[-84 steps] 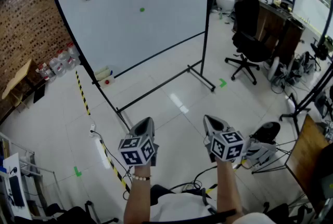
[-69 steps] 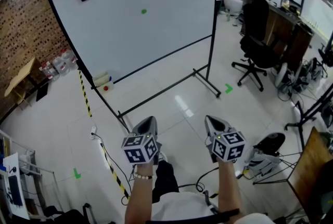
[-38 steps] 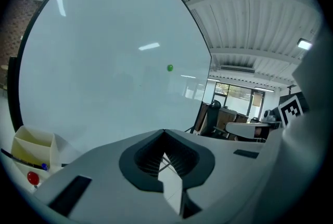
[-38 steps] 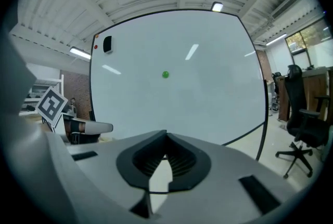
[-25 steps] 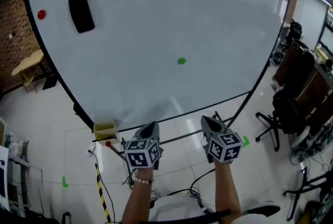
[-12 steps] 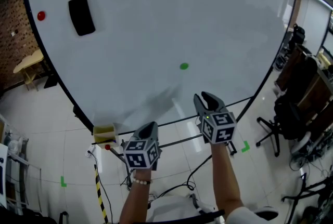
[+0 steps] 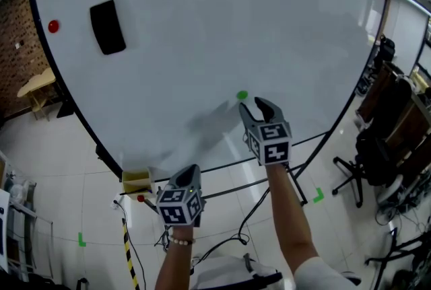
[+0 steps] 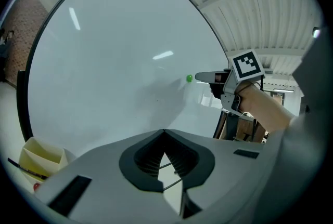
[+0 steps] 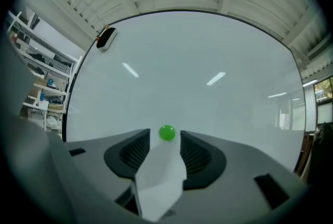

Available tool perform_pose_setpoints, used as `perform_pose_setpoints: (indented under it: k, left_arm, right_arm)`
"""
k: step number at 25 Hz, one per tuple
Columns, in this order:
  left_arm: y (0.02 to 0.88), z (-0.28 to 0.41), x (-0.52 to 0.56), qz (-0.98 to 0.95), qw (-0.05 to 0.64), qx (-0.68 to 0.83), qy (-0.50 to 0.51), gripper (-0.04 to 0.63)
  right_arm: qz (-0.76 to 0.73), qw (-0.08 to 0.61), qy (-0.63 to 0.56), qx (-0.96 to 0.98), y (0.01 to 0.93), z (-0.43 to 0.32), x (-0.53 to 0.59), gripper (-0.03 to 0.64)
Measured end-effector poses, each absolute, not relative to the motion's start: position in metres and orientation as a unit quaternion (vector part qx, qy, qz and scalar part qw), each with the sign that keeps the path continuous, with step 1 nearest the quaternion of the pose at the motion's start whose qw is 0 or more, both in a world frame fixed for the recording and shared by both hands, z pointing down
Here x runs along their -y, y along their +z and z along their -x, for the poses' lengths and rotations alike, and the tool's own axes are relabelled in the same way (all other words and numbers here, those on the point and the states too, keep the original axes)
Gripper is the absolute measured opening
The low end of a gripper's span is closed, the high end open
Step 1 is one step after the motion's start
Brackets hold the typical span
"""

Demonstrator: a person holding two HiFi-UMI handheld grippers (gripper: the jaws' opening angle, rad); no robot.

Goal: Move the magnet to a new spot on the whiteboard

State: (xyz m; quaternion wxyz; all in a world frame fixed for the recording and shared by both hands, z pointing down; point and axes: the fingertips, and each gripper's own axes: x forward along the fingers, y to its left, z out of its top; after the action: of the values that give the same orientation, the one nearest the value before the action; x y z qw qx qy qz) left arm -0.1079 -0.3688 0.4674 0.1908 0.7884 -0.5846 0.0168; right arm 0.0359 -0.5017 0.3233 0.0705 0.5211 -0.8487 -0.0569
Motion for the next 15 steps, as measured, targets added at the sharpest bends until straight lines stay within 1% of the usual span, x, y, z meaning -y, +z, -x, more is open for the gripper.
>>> perform_pose_setpoints:
  k: [15]
  left_arm:
    - [0.471,0.121,0.373,-0.784,0.196,0.589,0.012,-0.006]
  right_arm:
    - [-0.539,0.114,-0.073,0.831,0.33,-0.023,0.532,0.207]
